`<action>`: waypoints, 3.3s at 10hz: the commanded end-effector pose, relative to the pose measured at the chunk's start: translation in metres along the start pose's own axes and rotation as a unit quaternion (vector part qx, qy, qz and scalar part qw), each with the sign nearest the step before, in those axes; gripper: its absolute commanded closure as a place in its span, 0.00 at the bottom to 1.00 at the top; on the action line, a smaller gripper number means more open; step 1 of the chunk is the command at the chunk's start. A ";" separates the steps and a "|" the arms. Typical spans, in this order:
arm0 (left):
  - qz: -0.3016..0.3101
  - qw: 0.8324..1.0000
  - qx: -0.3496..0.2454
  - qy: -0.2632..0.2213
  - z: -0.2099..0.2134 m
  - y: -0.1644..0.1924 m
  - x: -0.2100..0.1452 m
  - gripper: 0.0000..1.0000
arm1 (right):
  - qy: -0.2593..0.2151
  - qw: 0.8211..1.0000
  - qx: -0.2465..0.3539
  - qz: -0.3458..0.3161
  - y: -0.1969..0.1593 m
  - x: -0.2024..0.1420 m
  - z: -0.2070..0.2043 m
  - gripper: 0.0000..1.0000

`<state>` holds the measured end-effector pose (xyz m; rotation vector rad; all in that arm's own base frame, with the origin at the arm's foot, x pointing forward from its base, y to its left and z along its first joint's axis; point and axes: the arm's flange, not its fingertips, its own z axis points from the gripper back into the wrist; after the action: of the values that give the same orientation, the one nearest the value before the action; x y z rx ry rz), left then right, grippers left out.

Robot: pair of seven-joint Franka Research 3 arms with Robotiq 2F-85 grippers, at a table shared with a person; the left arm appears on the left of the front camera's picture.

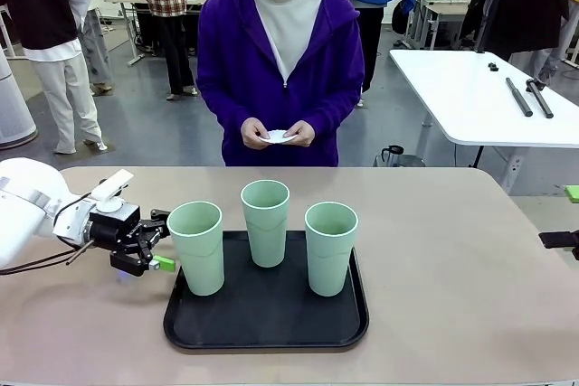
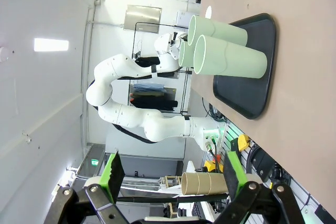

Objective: Place coasters on the table and set cups on them.
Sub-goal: Pick up one Reusable plastic cup and place it on a coaster set by the human.

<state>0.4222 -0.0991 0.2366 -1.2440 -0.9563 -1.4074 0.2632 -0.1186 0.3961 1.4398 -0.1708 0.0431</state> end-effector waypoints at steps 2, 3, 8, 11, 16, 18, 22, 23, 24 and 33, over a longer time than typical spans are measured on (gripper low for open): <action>0.007 1.000 -0.011 0.002 -0.016 0.006 -0.005 0.00 | -0.003 1.000 0.005 0.001 0.002 0.001 0.000 0.00; 0.013 1.000 -0.019 0.002 -0.020 0.008 -0.004 0.00 | -0.003 1.000 0.005 0.001 0.002 0.001 0.000 0.00; 0.022 0.999 -0.026 0.006 -0.041 0.010 -0.011 0.00 | -0.003 1.000 0.005 0.001 0.002 0.001 0.000 0.00; 0.014 0.999 -0.029 -0.002 -0.053 0.014 -0.011 0.00 | -0.003 1.000 0.005 0.001 0.002 0.001 0.000 0.00; 0.005 0.999 -0.043 -0.009 -0.052 0.011 -0.010 1.00 | -0.003 1.000 0.005 0.001 0.002 0.001 0.000 0.00; 0.000 0.999 -0.035 -0.003 -0.046 0.001 0.008 1.00 | -0.003 1.000 0.005 0.001 0.002 0.001 0.000 0.00; 0.022 0.999 0.046 -0.004 0.001 -0.026 0.114 0.95 | -0.003 1.000 0.005 0.001 0.002 0.001 0.000 0.00; 0.021 0.998 0.056 -0.008 0.010 -0.031 0.138 0.95 | -0.003 1.000 0.005 0.001 0.002 0.001 0.000 0.00; 0.012 0.997 0.071 -0.011 0.015 -0.033 0.158 0.95 | -0.003 1.000 0.005 0.001 0.002 0.001 0.000 0.00; -0.074 0.994 0.073 -0.015 0.051 -0.017 0.185 0.16 | -0.003 1.000 0.005 0.001 0.002 0.001 0.000 0.00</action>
<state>0.4046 -0.0926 0.4241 -1.1257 -1.0840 -1.3474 0.2634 -0.1187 0.3960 1.4397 -0.1701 0.0427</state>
